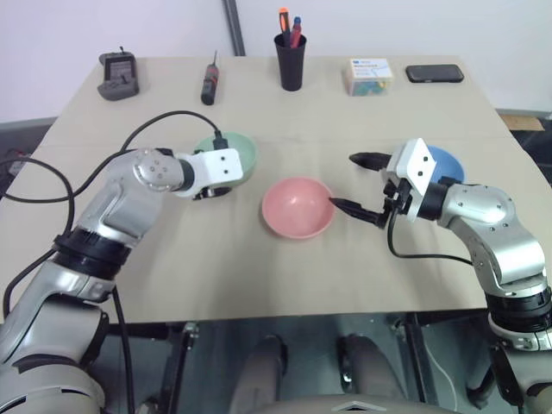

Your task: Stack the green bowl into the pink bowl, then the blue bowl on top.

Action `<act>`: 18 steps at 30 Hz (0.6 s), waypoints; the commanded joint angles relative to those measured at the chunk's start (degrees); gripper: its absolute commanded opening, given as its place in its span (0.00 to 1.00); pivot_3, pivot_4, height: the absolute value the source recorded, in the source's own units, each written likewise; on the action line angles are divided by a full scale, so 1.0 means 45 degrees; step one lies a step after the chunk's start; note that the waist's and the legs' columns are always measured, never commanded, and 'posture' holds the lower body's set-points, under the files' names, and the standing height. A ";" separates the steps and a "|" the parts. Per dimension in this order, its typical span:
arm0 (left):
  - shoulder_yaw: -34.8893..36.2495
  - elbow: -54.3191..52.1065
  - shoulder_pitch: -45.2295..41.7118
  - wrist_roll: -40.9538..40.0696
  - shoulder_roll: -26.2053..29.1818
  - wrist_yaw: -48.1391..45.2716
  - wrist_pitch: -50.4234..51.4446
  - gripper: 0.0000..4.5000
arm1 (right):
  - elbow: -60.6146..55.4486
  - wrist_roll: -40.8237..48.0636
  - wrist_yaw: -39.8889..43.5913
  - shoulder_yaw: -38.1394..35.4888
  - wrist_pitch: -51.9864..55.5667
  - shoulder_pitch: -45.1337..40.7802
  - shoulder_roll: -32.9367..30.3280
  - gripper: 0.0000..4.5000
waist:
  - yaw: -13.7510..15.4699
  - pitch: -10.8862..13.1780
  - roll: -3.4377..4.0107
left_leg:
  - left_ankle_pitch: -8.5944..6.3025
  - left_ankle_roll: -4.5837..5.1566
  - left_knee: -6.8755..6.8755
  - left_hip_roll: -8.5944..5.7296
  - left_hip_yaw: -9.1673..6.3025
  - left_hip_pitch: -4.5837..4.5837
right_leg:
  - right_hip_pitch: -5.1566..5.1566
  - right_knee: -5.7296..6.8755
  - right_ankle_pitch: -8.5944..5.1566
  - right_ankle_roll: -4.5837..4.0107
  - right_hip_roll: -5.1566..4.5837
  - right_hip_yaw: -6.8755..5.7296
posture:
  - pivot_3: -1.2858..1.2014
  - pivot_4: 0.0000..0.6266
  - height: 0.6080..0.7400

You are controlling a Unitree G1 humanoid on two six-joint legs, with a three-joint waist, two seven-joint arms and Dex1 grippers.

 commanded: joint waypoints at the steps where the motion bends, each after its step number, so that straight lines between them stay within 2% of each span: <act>1: 0.0134 0.0417 -0.0435 0.0293 -0.0141 -0.0451 -0.0719 0.20 | -0.0779 0.0292 -0.0218 -0.0520 -0.0185 0.0277 -0.0364 1.00 | -0.0009 0.0000 0.0000 | 0.0000 0.0000 0.0000 0.0001 0.0000 -0.0001 | -0.0001 0.0000 0.0000 0.0000 0.0000 0.0001 | 0.52 0.24 1.00; 3: 0.0213 0.0544 -0.0456 0.0333 -0.0242 -0.0642 -0.0826 0.02 | -0.0825 0.0375 -0.0303 -0.0533 -0.0201 0.0341 -0.0457 1.00 | -0.0025 0.0001 -0.0001 | 0.0000 0.0000 0.0000 0.0002 0.0000 0.0000 | -0.0001 0.0002 0.0000 0.0000 0.0001 0.0001 | 0.52 0.24 1.00; 4: 0.0271 0.0556 -0.0461 0.0310 -0.0293 -0.0785 -0.0791 0.00 | -0.0850 0.0419 -0.0342 -0.0577 -0.0211 0.0401 -0.0502 1.00 | -0.0025 0.0000 -0.0001 | 0.0000 0.0000 0.0002 0.0002 0.0001 0.0001 | -0.0002 0.0006 0.0000 0.0000 0.0001 0.0001 | 0.52 0.24 1.00; 7: 0.0769 0.0096 -0.0472 -0.0335 -0.0393 -0.1295 -0.1042 0.00 | -0.1020 0.0596 -0.0383 -0.0912 -0.0351 0.0800 -0.0711 1.00 | -0.0012 0.0001 -0.0001 | 0.0000 0.0000 0.0008 0.0004 -0.0001 0.0000 | -0.0002 0.0011 0.0000 0.0000 0.0002 0.0000 | 0.52 0.24 1.00; 10: 0.1589 -0.1310 -0.0384 -0.1937 -0.0554 -0.2308 -0.1133 0.00 | -0.1223 0.1019 -0.0362 -0.1619 -0.0553 0.1545 -0.0908 1.00 | 0.0045 0.0001 -0.0006 | 0.0000 0.0001 0.0026 0.0003 -0.0013 -0.0025 | -0.0003 0.0006 0.0000 0.0000 0.0000 -0.0012 | 0.52 0.24 1.00; 11: 0.1765 -0.1842 -0.0352 -0.2369 -0.0549 -0.2671 -0.0980 0.00 | -0.1262 0.1225 -0.0245 -0.1903 -0.0714 0.1832 -0.0995 1.00 | 0.0047 0.0001 -0.0005 | 0.0000 0.0002 0.0072 0.0004 -0.0040 -0.0094 | -0.0042 0.0007 0.0001 0.0000 -0.0001 -0.0041 | 0.52 0.24 1.00; 13: 0.1992 -0.2658 -0.0292 -0.2924 -0.0557 -0.3104 -0.0733 0.00 | -0.1337 0.1317 -0.0238 -0.2261 -0.0782 0.2270 -0.1240 1.00 | 0.0041 0.0001 -0.0005 | -0.0001 0.0001 0.0122 0.0002 -0.0055 -0.0172 | -0.0088 0.0019 0.0004 0.0002 -0.0003 -0.0055 | 0.52 0.24 1.00; 18: 0.2031 -0.4521 -0.0131 -0.3991 -0.0687 -0.3900 -0.0125 0.00 | -0.1481 0.1328 -0.0533 -0.3082 -0.0898 0.3210 -0.1795 1.00 | 0.0035 0.0001 -0.0005 | -0.0001 0.0003 0.0135 -0.0012 -0.0049 -0.0158 | -0.0081 0.0039 0.0005 0.0004 -0.0015 -0.0048 | 0.52 0.24 1.00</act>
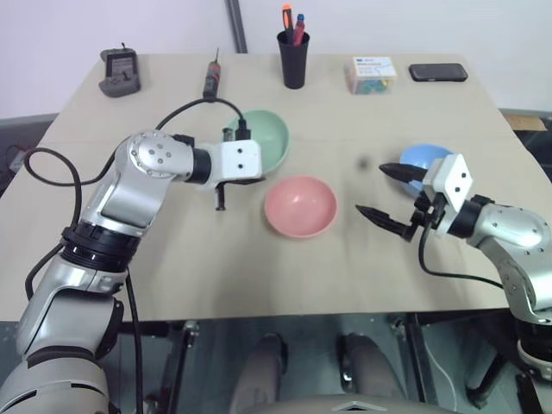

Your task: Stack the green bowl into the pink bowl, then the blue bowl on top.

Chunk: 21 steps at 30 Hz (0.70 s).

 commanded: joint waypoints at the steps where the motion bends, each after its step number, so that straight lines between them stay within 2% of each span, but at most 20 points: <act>1: 0.0310 -0.1470 0.0080 -0.0748 -0.0056 -0.0513 0.0251 0.00 | -0.0703 0.0213 -0.0257 -0.0910 -0.0332 0.0331 -0.0359 1.00 | -0.0008 0.0000 0.0000 | 0.0000 0.0000 0.0001 0.0002 0.0000 0.0007 | 0.0001 0.0011 0.0000 0.0000 0.0002 0.0001 | 0.52 0.24 1.00; 6: 0.0194 -0.2172 0.0709 -0.1396 -0.0069 -0.1314 -0.0768 0.00 | -0.0886 0.0157 -0.0529 -0.0886 -0.0308 0.0639 -0.0499 1.00 | -0.0072 0.0000 0.0001 | 0.0001 0.0001 0.0014 0.0014 0.0010 0.0029 | 0.0000 0.0060 -0.0002 -0.0001 0.0018 0.0015 | 0.52 0.24 1.00; 11: 0.0270 -0.2274 0.0996 -0.1603 -0.0165 -0.1575 -0.1274 0.39 | -0.0758 0.0058 -0.0644 -0.0674 -0.0366 0.0637 -0.0555 1.00 | -0.0028 0.0000 0.0001 | 0.0001 0.0000 0.0042 0.0012 0.0012 0.0025 | 0.0003 0.0077 -0.0002 -0.0001 0.0017 0.0017 | 0.52 0.24 1.00; 14: 0.0661 -0.2239 0.0760 -0.2111 -0.0256 -0.1349 -0.0033 0.68 | -0.0325 -0.0274 -0.0695 -0.0425 -0.0328 0.0438 -0.0738 1.00 | -0.0023 0.0000 0.0001 | 0.0001 0.0001 0.0049 0.0010 0.0010 0.0027 | 0.0009 0.0081 -0.0002 0.0000 0.0017 0.0016 | 0.52 0.24 1.00; 15: 0.0996 -0.2235 0.0755 -0.2552 -0.0274 -0.1294 0.0414 0.72 | -0.0059 -0.0551 -0.0777 -0.0267 -0.0281 0.0332 -0.0863 1.00 | -0.0028 0.0000 0.0001 | 0.0001 0.0001 0.0051 0.0010 0.0009 0.0028 | 0.0010 0.0084 -0.0002 0.0000 0.0017 0.0016 | 0.52 0.24 1.00; 17: 0.1526 -0.2304 0.0861 -0.2902 -0.0340 -0.0760 0.1124 0.72 | 0.0613 -0.1274 -0.1021 0.0091 -0.0366 0.0095 -0.1135 1.00 | -0.0053 0.0000 0.0000 | 0.0001 0.0001 0.0056 0.0010 0.0008 0.0027 | 0.0009 0.0088 -0.0002 0.0000 0.0017 0.0015 | 0.52 0.24 1.00; 19: 0.2522 -0.2303 0.1193 -0.3906 -0.0994 0.0332 0.2364 0.72 | 0.1535 -0.2004 -0.1259 0.0527 -0.0535 -0.0306 -0.1339 1.00 | -0.0062 -0.0001 0.0002 | 0.0001 0.0001 0.0058 0.0010 0.0012 0.0034 | 0.0009 0.0091 -0.0002 0.0000 0.0017 0.0019 | 0.52 0.24 1.00; 20: 0.3286 -0.2239 0.1479 -0.4688 -0.1712 0.0903 0.2216 0.72 | 0.1956 -0.2264 -0.1361 0.0703 -0.0632 -0.0533 -0.1363 1.00 | -0.0057 0.0000 0.0001 | 0.0001 0.0001 0.0057 0.0010 0.0014 0.0040 | 0.0010 0.0093 -0.0002 0.0000 0.0017 0.0022 | 0.52 0.24 1.00; 21: 0.3672 -0.2267 0.1937 -0.4587 -0.1983 0.1282 0.1426 0.72 | 0.2358 -0.2447 -0.1434 0.0838 -0.0717 -0.0772 -0.1346 1.00 | -0.0053 -0.0002 0.0004 | 0.0001 0.0001 0.0059 0.0011 0.0012 0.0038 | 0.0009 0.0104 -0.0003 0.0000 0.0017 0.0020 | 0.52 0.24 1.00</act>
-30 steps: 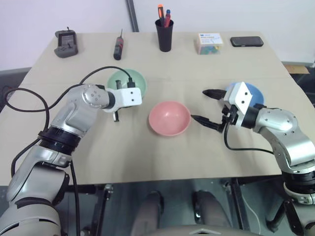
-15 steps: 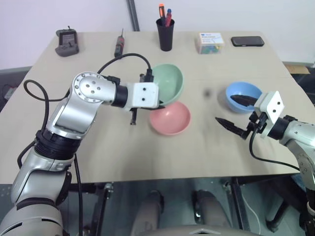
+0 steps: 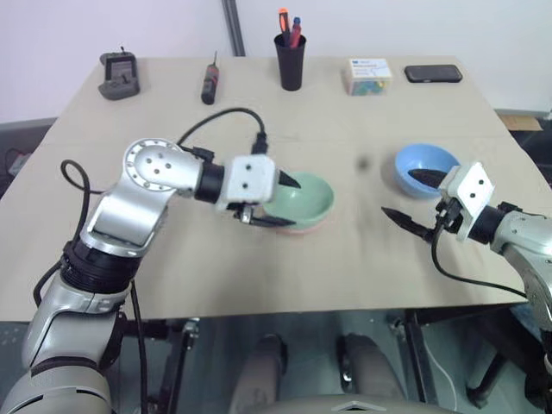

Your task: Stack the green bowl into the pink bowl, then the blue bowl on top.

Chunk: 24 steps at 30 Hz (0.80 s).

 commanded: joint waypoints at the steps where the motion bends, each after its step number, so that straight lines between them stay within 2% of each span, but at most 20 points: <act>1: 0.1783 -0.0423 0.1332 -0.0623 -0.0892 0.1472 -0.1591 0.72 | 0.1097 -0.0816 -0.0321 0.0422 -0.0496 -0.0887 -0.0095 1.00 | -0.0024 -0.0002 0.0004 | 0.0000 -0.0001 0.0001 0.0002 -0.0001 0.0002 | 0.0000 0.0002 0.0000 -0.0001 0.0000 0.0000 | 0.52 0.24 1.00; 3: 0.2516 -0.0682 0.2141 -0.1096 -0.0964 0.1824 -0.1234 0.72 | 0.1940 -0.1148 -0.0191 0.0782 -0.0731 -0.1391 -0.0140 1.00 | -0.0073 -0.0002 0.0004 | 0.0000 -0.0001 -0.0004 0.0009 0.0028 0.0018 | -0.0002 0.0002 0.0001 -0.0003 0.0000 0.0030 | 0.52 0.24 1.00; 5: 0.2868 -0.0889 0.2776 -0.2638 -0.0507 0.0926 0.0053 0.83 | 0.2789 -0.1454 -0.0161 0.1079 -0.0900 -0.1910 -0.0087 1.00 | -0.0037 0.0000 0.0003 | 0.0001 -0.0001 -0.0017 0.0012 0.0036 0.0030 | -0.0002 0.0002 0.0002 -0.0004 0.0003 0.0040 | 0.52 0.24 1.00; 7: 0.3300 -0.0819 0.3370 -0.3377 -0.0200 0.0424 0.0263 0.97 | 0.3560 -0.1735 -0.0094 0.1379 -0.1005 -0.2423 -0.0037 1.00 | -0.0032 0.0000 0.0004 | 0.0001 -0.0001 -0.0017 0.0012 0.0030 0.0026 | -0.0005 0.0006 0.0002 -0.0004 0.0003 0.0032 | 0.52 0.24 1.00; 12: 0.4018 -0.1392 0.4564 -0.3989 0.0193 0.0760 0.0524 0.99 | 0.4762 -0.1869 0.0326 0.1786 -0.0892 -0.3280 0.0086 1.00 | 0.0044 0.0000 0.0004 | 0.0000 -0.0001 -0.0014 0.0004 0.0028 0.0025 | 0.0004 -0.0006 0.0002 -0.0003 -0.0008 0.0031 | 0.52 0.24 1.00; 17: 0.4268 -0.2056 0.5386 -0.4468 0.0337 0.1250 0.1165 1.00 | 0.5575 -0.1934 0.0423 0.1959 -0.0755 -0.3747 0.0314 0.70 | 0.0026 -0.0001 0.0003 | 0.0000 -0.0001 -0.0015 -0.0001 0.0024 0.0018 | 0.0003 -0.0012 0.0002 -0.0004 -0.0012 0.0028 | 0.52 0.24 1.00; 23: 0.4440 -0.2097 0.5675 -0.4262 0.0262 0.1982 0.0786 1.00 | 0.5902 -0.2106 0.0587 0.2149 -0.1056 -0.4029 0.0395 0.15 | 0.0023 0.0000 0.0004 | 0.0000 -0.0001 -0.0018 0.0002 0.0024 0.0028 | 0.0003 -0.0004 0.0002 -0.0004 -0.0008 0.0027 | 0.52 0.24 1.00; 24: 0.4440 -0.2055 0.5696 -0.4211 0.0248 0.2058 0.0703 1.00 | 0.5846 -0.2136 0.0604 0.2164 -0.1085 -0.4046 0.0410 0.03 | 0.0023 0.0000 0.0004 | 0.0000 -0.0001 -0.0018 0.0002 0.0026 0.0027 | 0.0003 -0.0005 0.0002 -0.0004 -0.0009 0.0028 | 0.52 0.24 1.00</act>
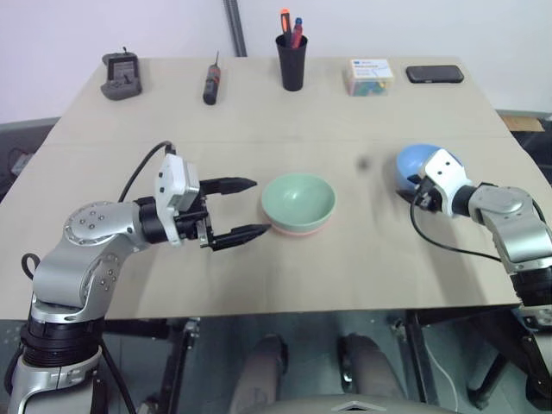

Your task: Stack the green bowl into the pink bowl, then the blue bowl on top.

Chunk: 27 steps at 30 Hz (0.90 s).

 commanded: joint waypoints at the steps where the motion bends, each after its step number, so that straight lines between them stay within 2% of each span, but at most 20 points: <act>1: 0.0433 -0.0373 0.0047 0.0055 0.0017 0.0344 -0.0471 1.00 | -0.0232 -0.0138 0.0005 -0.0096 -0.0367 -0.0414 -0.0004 0.01 | 0.0000 0.0000 0.0000 | 0.0000 0.0000 0.0000 0.0000 0.0000 0.0000 | 0.0000 0.0000 0.0000 0.0000 0.0000 0.0000 | 0.52 0.24 1.00; 6: 0.0446 -0.0128 0.0168 0.0100 0.0038 0.0562 -0.0736 1.00 | -0.0696 -0.0263 -0.0071 -0.0187 -0.0729 -0.0667 0.0047 0.01 | -0.0002 0.0000 0.0001 | 0.0000 0.0000 -0.0002 -0.0001 0.0001 -0.0001 | -0.0001 -0.0001 0.0000 0.0000 -0.0001 0.0002 | 0.52 0.24 1.00; 11: 0.0805 0.0286 0.0451 0.0212 0.0070 0.0870 -0.1002 1.00 | -0.3854 0.2057 0.1708 -0.0284 -0.0813 -0.0622 0.0718 0.01 | -0.0075 0.0003 0.0006 | 0.0000 0.0000 -0.0012 0.0014 0.0002 0.0003 | -0.0005 -0.0002 0.0000 0.0000 0.0008 0.0004 | 0.52 0.24 1.00; 15: 0.1149 0.0684 0.1020 0.0527 0.0095 0.1035 -0.1386 1.00 | -0.5870 0.2816 0.2081 0.0718 -0.0159 -0.0909 0.1640 0.01 | -0.0049 0.0002 0.0006 | 0.0000 0.0000 -0.0023 0.0022 -0.0001 0.0010 | -0.0004 -0.0003 -0.0001 -0.0001 0.0015 0.0001 | 0.52 0.24 1.00; 20: 0.1224 0.0727 0.1247 0.0647 0.0104 0.1225 -0.1531 1.00 | -0.5792 0.2902 0.2119 0.2351 0.0649 -0.1988 0.3144 0.01 | 0.0004 -0.0001 -0.0001 | 0.0000 0.0000 -0.0008 0.0011 -0.0009 0.0012 | 0.0004 -0.0001 0.0001 -0.0001 0.0005 -0.0005 | 0.52 0.24 1.00; 21: 0.1197 0.0724 0.1266 0.0716 0.0122 0.1245 -0.1597 1.00 | -0.5621 0.3015 0.2230 0.2522 0.0837 -0.2066 0.3351 0.17 | 0.0004 -0.0001 -0.0001 | 0.0000 -0.0001 -0.0009 0.0010 -0.0011 0.0013 | 0.0003 0.0001 0.0001 -0.0002 0.0006 -0.0005 | 0.52 0.24 1.00; 22: 0.1189 0.0698 0.1287 0.0745 0.0127 0.1272 -0.1626 1.00 | -0.5460 0.3141 0.2331 0.2629 0.0916 -0.2062 0.3531 0.22 | 0.0018 -0.0002 -0.0002 | 0.0001 -0.0001 -0.0009 0.0011 -0.0014 0.0015 | 0.0003 0.0004 0.0001 -0.0002 0.0007 -0.0008 | 0.52 0.24 1.00; 27: 0.1336 0.0132 0.1780 0.0838 0.0187 0.1475 -0.1571 1.00 | -0.5154 0.2859 0.2116 0.2528 0.0715 -0.1910 0.3483 0.69 | 0.0021 -0.0001 0.0000 | 0.0001 -0.0002 -0.0010 0.0000 -0.0022 0.0005 | 0.0000 -0.0003 0.0001 -0.0003 0.0000 -0.0017 | 0.52 0.24 1.00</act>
